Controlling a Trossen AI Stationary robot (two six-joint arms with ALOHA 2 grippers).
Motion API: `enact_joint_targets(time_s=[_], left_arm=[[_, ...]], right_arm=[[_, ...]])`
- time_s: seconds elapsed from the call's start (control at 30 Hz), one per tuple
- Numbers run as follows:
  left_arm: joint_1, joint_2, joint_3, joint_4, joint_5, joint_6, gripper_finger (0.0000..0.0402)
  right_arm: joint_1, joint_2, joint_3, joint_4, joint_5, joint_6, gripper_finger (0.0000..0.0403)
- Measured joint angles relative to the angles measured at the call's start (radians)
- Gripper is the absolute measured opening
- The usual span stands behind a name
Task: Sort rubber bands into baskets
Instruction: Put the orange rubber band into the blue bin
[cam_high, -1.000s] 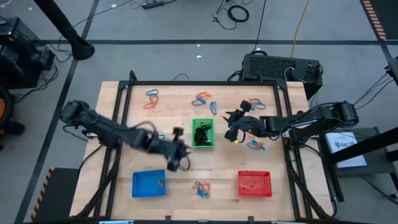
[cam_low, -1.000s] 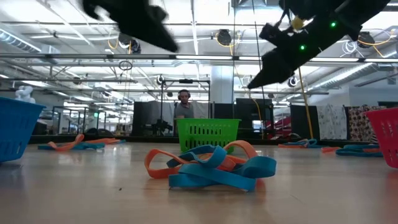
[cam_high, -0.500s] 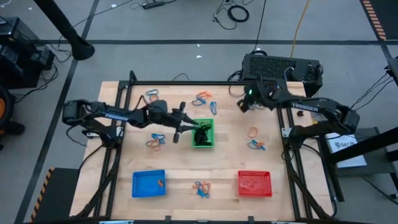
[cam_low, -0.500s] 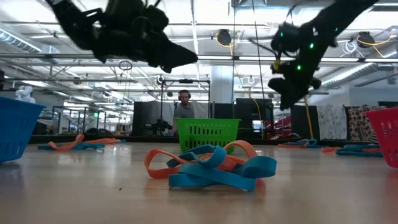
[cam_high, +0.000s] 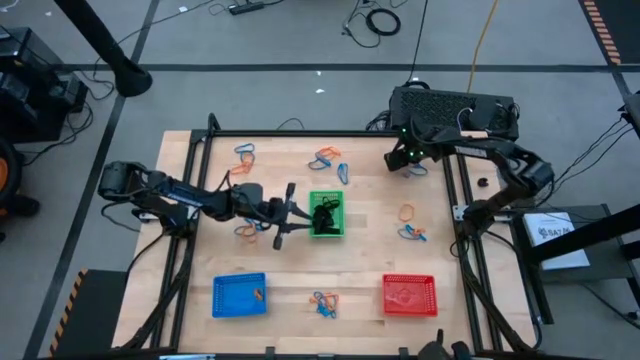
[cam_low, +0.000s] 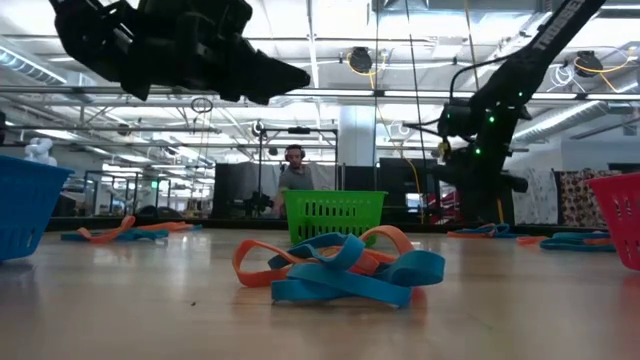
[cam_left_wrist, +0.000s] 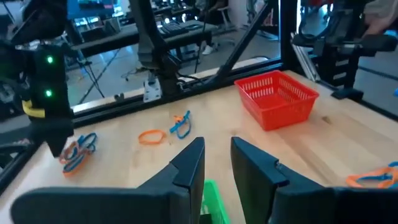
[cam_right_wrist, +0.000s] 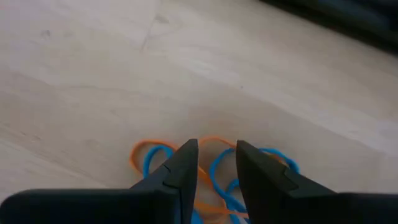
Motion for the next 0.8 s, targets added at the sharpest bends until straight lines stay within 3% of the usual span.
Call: enact_joint_targets(time_s=[0.13,0.5,0.8], left_arm=[[-0.001,0.0,0.0,-0.012,0.0,0.008,0.0086],[-0.002,0.0,0.0,-0.038,0.0,0.005,0.0086],[-0.002,0.0,0.0,-0.042,0.0,0.005,0.0086]], right_arm=[[0.011,0.007,0.0,-0.003,-0.05,0.025,0.0102],[0.023,0.012,0.0,0.005,-0.048,0.064,0.0101],[0.022,0.106,0.001,0.068,-0.043,0.104,0.0072]])
